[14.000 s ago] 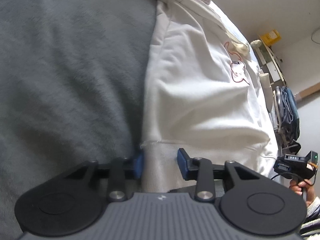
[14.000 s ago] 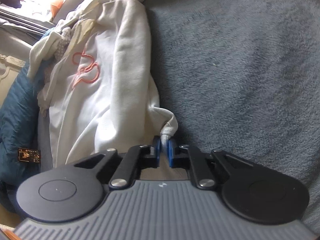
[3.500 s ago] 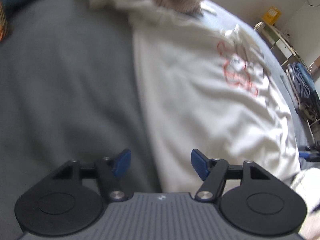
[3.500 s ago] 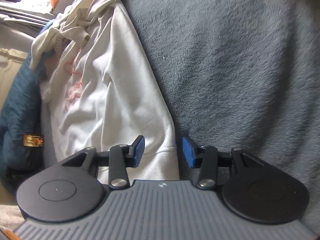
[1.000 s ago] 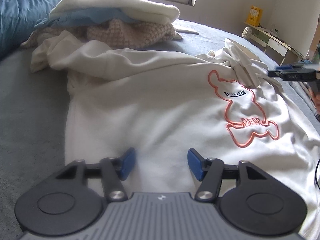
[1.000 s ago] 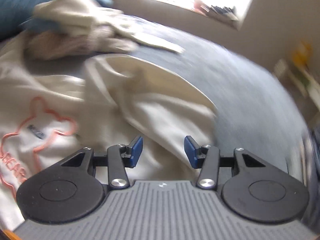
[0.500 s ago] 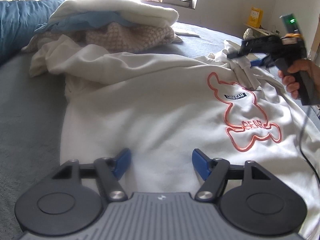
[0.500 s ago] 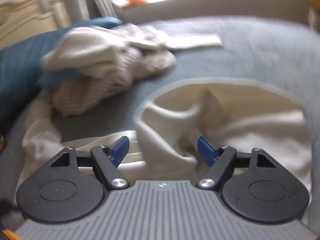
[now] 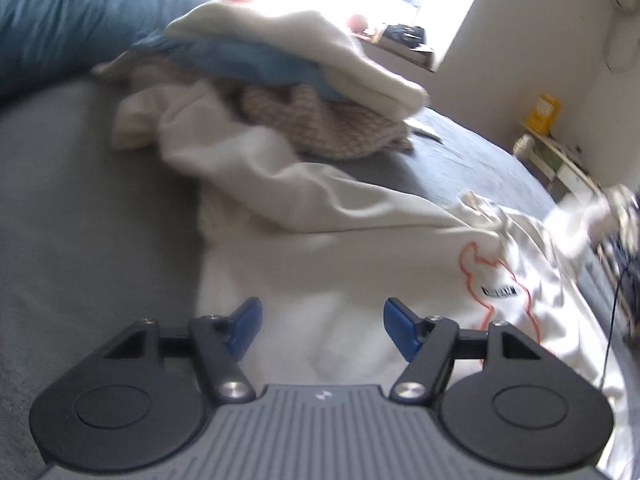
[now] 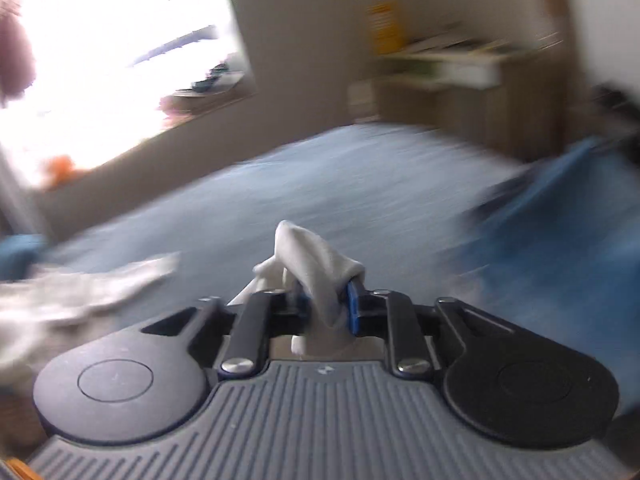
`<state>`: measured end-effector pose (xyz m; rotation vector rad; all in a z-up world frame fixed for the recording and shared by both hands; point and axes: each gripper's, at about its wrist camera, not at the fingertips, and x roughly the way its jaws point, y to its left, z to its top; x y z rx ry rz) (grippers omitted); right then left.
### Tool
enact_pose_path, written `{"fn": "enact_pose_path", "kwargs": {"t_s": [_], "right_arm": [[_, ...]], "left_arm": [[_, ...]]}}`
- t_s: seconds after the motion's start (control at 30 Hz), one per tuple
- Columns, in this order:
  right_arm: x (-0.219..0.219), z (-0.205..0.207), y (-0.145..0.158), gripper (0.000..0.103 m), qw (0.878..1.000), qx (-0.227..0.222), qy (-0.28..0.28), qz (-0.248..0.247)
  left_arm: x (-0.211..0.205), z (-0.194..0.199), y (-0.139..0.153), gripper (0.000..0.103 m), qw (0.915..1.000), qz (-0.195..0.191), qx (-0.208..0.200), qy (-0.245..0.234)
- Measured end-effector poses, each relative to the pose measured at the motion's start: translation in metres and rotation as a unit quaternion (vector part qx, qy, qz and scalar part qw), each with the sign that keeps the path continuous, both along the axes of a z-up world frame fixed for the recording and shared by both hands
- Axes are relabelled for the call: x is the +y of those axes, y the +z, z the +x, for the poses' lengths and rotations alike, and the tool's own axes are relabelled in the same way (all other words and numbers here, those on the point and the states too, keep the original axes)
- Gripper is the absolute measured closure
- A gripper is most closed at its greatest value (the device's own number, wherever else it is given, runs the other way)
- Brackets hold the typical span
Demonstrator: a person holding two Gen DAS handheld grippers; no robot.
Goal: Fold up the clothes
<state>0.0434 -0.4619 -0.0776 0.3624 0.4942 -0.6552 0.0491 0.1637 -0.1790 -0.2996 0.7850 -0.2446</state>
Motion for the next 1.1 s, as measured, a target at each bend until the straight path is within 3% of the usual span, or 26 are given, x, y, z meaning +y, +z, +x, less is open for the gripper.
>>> {"fn": "enact_pose_path", "kwargs": {"t_s": [0.07,0.17,0.3,0.33,0.37,0.47,0.63,0.77,0.87,0.93,1.0,1.1], "right_arm": [[-0.011,-0.012,-0.001,0.043,0.999,0.029,-0.035,-0.014],[0.007,-0.018,-0.003,0.04,0.999,0.019,-0.028,-0.029],[0.038,-0.025,-0.005,0.036,0.999,-0.002,-0.007,-0.048],[0.045,-0.022,-0.005,0.036,0.999,-0.008,0.006,-0.045],[0.056,-0.016,-0.004,0.035,0.999,-0.011,0.029,-0.035],[0.099,-0.003,-0.008,0.035,0.994,-0.011,0.105,0.003],[0.164,-0.011,-0.017,0.035,0.972,0.004,0.222,0.075],[0.195,-0.037,-0.031,0.033,0.96,0.032,0.256,0.105],[0.201,-0.056,-0.044,0.033,0.958,0.065,0.253,0.119],[0.197,-0.064,-0.055,0.033,0.958,0.08,0.242,0.131],[0.193,-0.072,-0.064,0.033,0.958,0.09,0.23,0.145],[0.187,-0.079,-0.075,0.033,0.958,0.098,0.214,0.163]], "left_arm": [[0.011,0.003,-0.001,0.034,0.9996,-0.023,0.008,0.014],[0.024,0.004,0.001,0.034,0.9981,-0.052,0.009,0.031],[0.043,0.014,0.012,0.024,0.9949,-0.084,-0.002,0.056],[0.049,0.02,0.016,0.021,0.9931,-0.099,-0.003,0.064],[0.056,0.03,0.019,0.011,0.9909,-0.115,-0.001,0.069],[0.077,0.061,0.026,0.008,0.9837,-0.152,0.004,0.095],[0.107,0.122,0.029,0.007,0.9773,-0.131,0.014,0.166],[0.116,0.167,0.016,0.008,0.975,-0.103,0.043,0.193],[0.116,0.19,0.007,0.016,0.9734,-0.097,0.045,0.203],[0.114,0.196,0.002,0.033,0.9691,-0.096,0.037,0.224],[0.116,0.195,-0.002,0.075,0.9656,-0.102,0.028,0.238],[0.115,0.181,0.014,0.088,0.9696,-0.097,0.0,0.224]]}}
